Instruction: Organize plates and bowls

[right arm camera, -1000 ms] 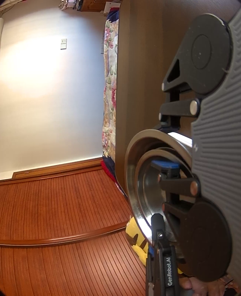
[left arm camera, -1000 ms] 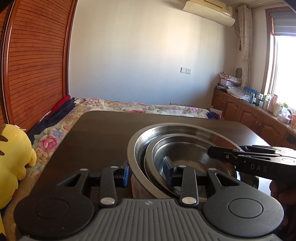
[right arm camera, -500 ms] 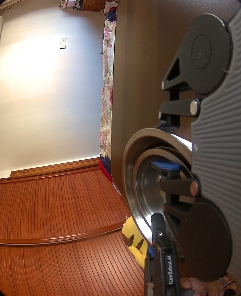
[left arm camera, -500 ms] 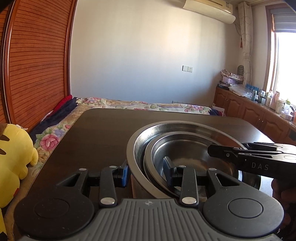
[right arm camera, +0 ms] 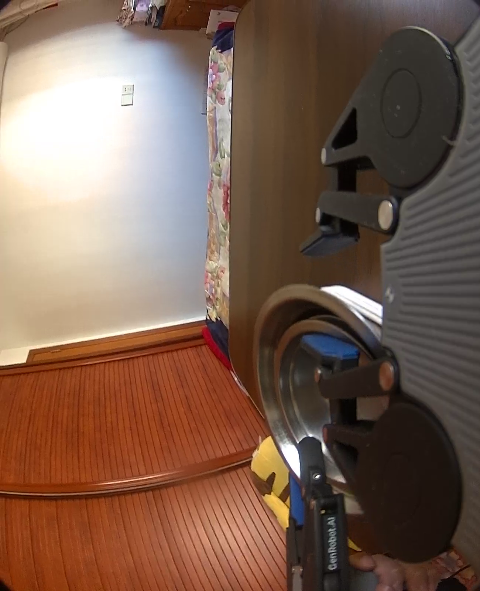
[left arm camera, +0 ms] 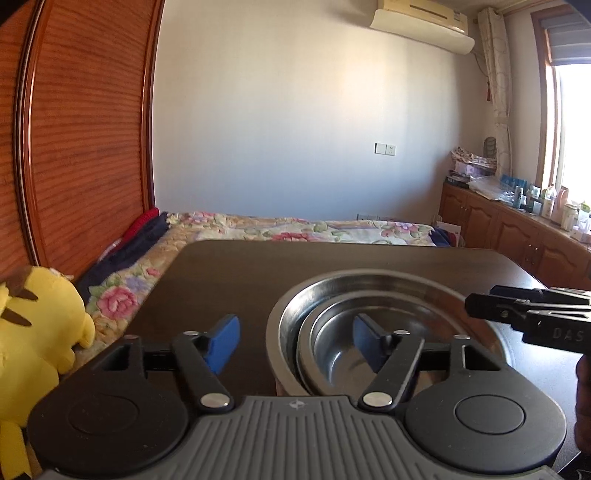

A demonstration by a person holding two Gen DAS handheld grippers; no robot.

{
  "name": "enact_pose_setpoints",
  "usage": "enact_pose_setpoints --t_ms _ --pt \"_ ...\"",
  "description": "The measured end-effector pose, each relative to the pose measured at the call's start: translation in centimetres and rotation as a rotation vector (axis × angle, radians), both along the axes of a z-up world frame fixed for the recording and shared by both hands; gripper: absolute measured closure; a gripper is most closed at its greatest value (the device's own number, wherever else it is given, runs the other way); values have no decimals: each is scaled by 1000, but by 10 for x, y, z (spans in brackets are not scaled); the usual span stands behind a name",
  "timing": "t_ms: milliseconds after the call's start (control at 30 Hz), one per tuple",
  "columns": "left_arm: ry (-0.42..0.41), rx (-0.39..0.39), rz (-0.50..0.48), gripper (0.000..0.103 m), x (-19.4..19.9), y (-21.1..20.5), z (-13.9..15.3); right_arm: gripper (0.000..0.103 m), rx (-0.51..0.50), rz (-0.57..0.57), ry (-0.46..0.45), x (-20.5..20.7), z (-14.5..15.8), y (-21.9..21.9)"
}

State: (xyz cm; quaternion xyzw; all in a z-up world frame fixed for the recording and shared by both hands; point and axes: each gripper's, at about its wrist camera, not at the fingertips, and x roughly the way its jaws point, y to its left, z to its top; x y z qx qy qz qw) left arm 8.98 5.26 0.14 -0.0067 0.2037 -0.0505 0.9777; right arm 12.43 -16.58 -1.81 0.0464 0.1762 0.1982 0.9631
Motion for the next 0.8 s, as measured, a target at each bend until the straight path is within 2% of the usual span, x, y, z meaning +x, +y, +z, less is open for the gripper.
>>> enact_pose_setpoints --t_ms 300,400,467,567,667,800 --pt "-41 26 -26 13 -17 -15 16 45 3 -34 -65 -22 18 -15" --pt "-54 25 -44 10 -25 -22 19 36 -6 -52 -86 -31 23 -20" --pt "-58 20 -51 8 -30 -25 20 21 -7 -67 -100 -37 25 -24" --pt "-62 19 -55 2 -38 -32 25 7 -4 -91 -109 -45 28 -30" --pt "-71 16 -58 0 -45 -38 30 0 -10 -107 -114 -51 33 -36" --pt "-76 19 -59 0 -52 -45 36 0 -36 -122 -114 -59 42 -41"
